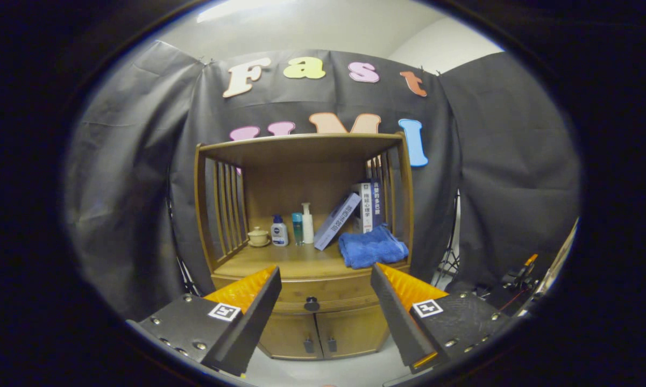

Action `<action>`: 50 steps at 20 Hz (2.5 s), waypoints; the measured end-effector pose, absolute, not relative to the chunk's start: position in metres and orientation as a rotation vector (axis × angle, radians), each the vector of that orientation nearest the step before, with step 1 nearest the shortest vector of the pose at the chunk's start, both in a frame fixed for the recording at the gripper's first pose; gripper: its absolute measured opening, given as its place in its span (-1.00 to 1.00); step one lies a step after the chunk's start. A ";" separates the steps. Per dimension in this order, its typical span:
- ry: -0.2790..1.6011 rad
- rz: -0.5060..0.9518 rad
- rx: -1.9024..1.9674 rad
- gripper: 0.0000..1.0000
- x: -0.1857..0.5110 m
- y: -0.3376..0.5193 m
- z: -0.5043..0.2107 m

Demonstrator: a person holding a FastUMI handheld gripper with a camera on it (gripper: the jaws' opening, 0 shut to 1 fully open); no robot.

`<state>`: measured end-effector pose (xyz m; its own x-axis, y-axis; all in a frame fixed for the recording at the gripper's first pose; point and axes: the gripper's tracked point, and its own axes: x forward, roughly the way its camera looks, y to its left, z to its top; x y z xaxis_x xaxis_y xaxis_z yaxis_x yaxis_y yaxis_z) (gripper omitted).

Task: Pull open the drawer, take out the items inside it, and place them on the countertop above the cabinet.

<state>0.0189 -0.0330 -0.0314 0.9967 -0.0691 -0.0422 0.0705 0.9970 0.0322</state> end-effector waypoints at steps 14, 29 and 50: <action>0.165 -0.026 0.006 1.00 0.159 -0.024 -0.182; 0.280 0.015 0.048 -0.13 0.220 -0.006 -0.266; 0.322 0.033 0.011 -0.44 0.106 -0.009 -0.262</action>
